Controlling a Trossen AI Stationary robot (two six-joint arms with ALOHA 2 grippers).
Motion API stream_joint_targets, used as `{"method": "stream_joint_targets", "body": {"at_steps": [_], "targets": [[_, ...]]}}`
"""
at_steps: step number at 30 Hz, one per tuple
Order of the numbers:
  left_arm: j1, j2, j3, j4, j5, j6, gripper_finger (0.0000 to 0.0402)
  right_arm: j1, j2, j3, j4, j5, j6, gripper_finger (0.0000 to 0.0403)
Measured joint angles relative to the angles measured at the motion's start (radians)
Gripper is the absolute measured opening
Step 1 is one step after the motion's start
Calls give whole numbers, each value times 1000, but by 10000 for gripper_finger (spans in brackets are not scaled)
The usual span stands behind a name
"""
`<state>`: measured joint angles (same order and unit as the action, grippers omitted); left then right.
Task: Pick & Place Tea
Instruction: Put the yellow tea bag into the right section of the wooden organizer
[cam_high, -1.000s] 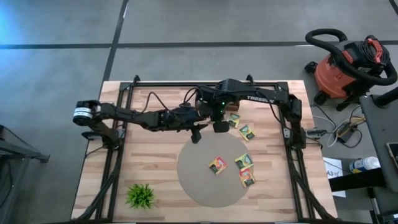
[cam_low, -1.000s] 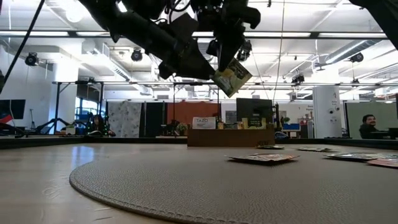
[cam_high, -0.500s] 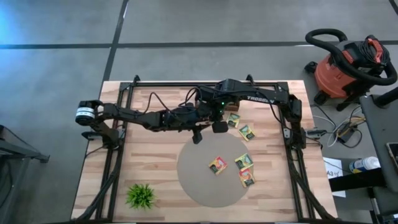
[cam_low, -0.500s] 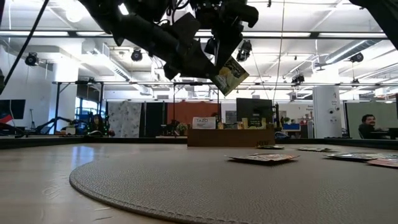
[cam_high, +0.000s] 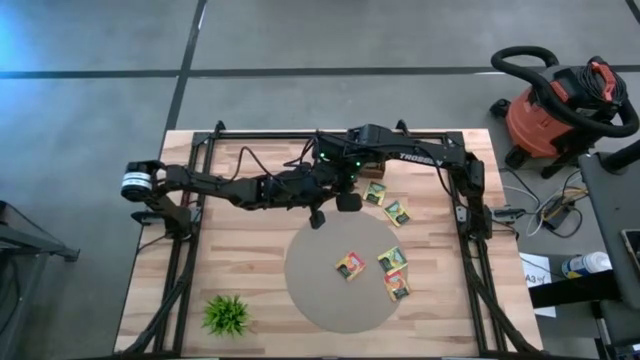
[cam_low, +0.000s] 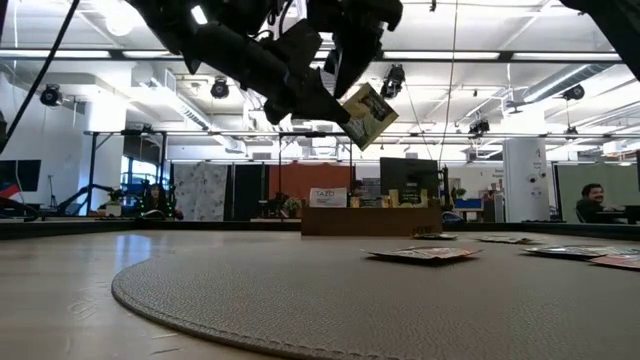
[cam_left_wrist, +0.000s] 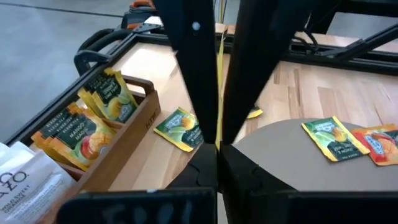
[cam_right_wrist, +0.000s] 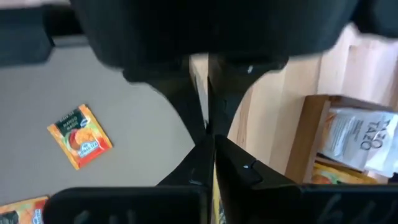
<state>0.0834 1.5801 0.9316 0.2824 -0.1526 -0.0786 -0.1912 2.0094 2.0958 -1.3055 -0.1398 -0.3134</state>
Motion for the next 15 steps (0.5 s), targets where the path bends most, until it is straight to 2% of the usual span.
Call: {"method": "stream_joint_targets", "body": {"at_steps": [5, 15], "targets": [[0, -3, 2, 5, -27, -4, 2, -1, 1, 44, -14, 17, 37, 57], [0, -48, 0, -34, -70, -75, 1, -2, 1, 67, -7, 165, 17, 160]]}}
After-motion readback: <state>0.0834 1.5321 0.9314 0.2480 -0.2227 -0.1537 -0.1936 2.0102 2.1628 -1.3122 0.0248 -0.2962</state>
